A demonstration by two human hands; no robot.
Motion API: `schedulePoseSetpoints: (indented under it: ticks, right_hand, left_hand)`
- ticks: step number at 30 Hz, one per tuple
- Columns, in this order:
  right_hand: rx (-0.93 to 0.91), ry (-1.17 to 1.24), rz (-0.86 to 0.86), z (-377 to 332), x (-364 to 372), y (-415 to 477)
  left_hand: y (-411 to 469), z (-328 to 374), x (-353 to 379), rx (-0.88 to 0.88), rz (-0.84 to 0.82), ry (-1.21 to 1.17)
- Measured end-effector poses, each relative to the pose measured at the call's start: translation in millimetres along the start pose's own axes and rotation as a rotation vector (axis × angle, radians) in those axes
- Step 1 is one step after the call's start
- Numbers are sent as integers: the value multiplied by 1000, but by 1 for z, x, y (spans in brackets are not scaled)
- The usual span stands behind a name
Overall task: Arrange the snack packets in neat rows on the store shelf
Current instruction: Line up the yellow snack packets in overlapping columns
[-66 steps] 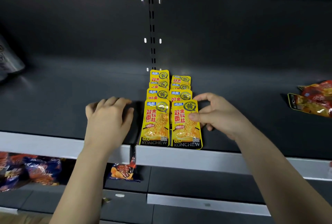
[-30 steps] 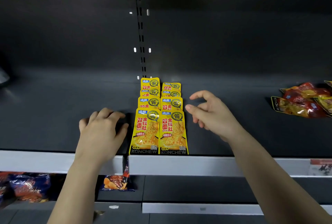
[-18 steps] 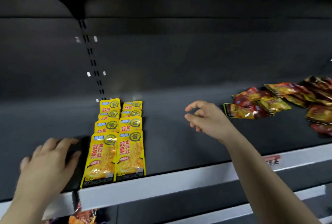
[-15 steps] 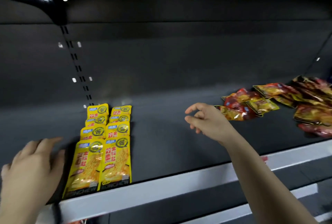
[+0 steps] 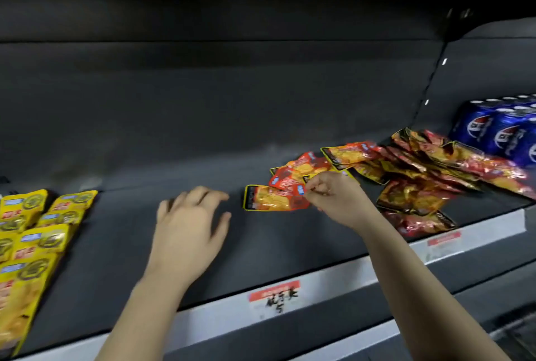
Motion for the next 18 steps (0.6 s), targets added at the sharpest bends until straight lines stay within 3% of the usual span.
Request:
schedulePoseSetpoints:
  ticks: [7,13,18]
  right_hand:
    - [119,-288,42,63,-55,27]
    - [235,-508,-28,71,-54,47]
    - [162,-407,-38,71,-49,56]
  left_hand:
    - [40,93,29,45,-7,-19]
    - [75,147,40,74,0,-5]
    - [95,165,55,62,-36,-16]
Point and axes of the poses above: each hand's wrist, its own y-axis towards the middle knuckle, its own x-axis out of the palm, z = x × y, the point moved 2 cm from there along y, towards the middle knuckle, and after that the axes turned 9 degrees about -z, right-handed, at the moved point
